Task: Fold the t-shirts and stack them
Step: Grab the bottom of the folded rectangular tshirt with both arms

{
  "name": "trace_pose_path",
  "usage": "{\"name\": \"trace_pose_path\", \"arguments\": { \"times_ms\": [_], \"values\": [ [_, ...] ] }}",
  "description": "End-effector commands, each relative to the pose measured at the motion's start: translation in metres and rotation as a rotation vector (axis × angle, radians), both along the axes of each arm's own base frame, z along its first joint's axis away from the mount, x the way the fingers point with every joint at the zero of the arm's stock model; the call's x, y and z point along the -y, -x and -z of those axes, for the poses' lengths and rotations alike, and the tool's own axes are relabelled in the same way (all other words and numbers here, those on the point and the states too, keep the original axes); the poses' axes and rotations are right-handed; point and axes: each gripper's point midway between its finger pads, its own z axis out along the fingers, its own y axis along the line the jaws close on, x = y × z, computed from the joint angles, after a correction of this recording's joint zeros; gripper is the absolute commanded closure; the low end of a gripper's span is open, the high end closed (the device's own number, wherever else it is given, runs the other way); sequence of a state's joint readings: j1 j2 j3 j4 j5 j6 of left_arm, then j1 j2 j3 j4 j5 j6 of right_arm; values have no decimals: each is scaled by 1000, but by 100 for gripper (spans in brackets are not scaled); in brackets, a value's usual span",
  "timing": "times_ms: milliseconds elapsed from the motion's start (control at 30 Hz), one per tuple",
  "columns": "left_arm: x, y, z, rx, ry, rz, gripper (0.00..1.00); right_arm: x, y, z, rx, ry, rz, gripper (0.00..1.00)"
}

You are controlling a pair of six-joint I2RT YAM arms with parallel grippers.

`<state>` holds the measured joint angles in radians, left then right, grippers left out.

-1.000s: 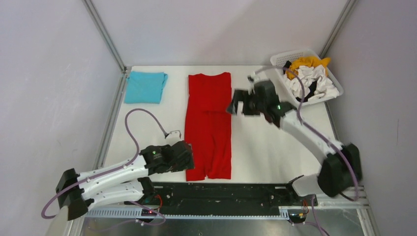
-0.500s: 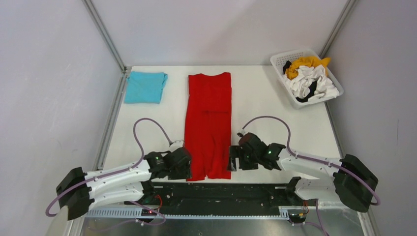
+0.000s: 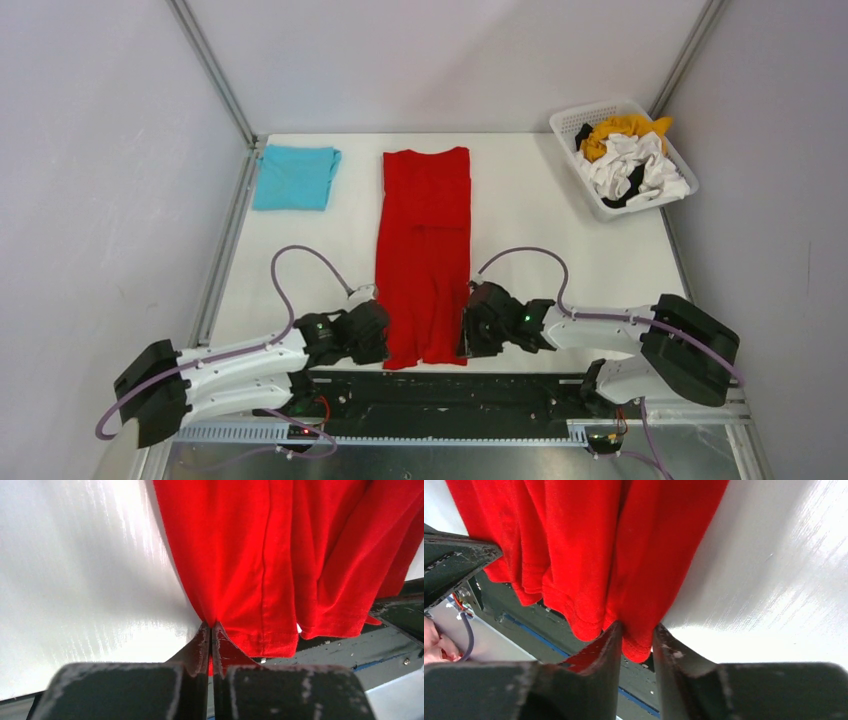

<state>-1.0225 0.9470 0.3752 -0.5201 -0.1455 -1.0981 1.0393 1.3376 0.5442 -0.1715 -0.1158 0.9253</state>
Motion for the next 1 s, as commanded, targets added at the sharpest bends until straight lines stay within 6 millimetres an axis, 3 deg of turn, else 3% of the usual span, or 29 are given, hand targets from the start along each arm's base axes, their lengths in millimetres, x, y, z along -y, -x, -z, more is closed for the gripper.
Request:
{"name": "trace_pose_path", "arguments": {
  "times_ms": [0, 133, 200, 433, 600, 733, 967],
  "values": [
    [-18, 20, 20, -77, -38, -5, 100, 10, 16, 13, -58, 57, 26, 70],
    [-24, 25, 26, -86, -20, -35, 100, 26, 27, 17, -71, 90, 48, 92],
    [-22, 26, 24, -84, 7, -29, 100, 33, 30, 16, -71, 94, 65, 94],
    [-12, 34, 12, -67, 130, 36, 100, 48, 42, 6, -68, 70, 57, 96],
    [2, 36, -8, -41, 234, 80, 100, 31, 46, -12, -51, -41, 9, 96],
    [15, 27, -31, 14, 302, 93, 100, 27, 44, -16, -39, -43, -6, 96],
    [35, 1, -67, 147, 329, 124, 100, 25, 20, -48, 59, -64, -7, 95]
  ]
}}
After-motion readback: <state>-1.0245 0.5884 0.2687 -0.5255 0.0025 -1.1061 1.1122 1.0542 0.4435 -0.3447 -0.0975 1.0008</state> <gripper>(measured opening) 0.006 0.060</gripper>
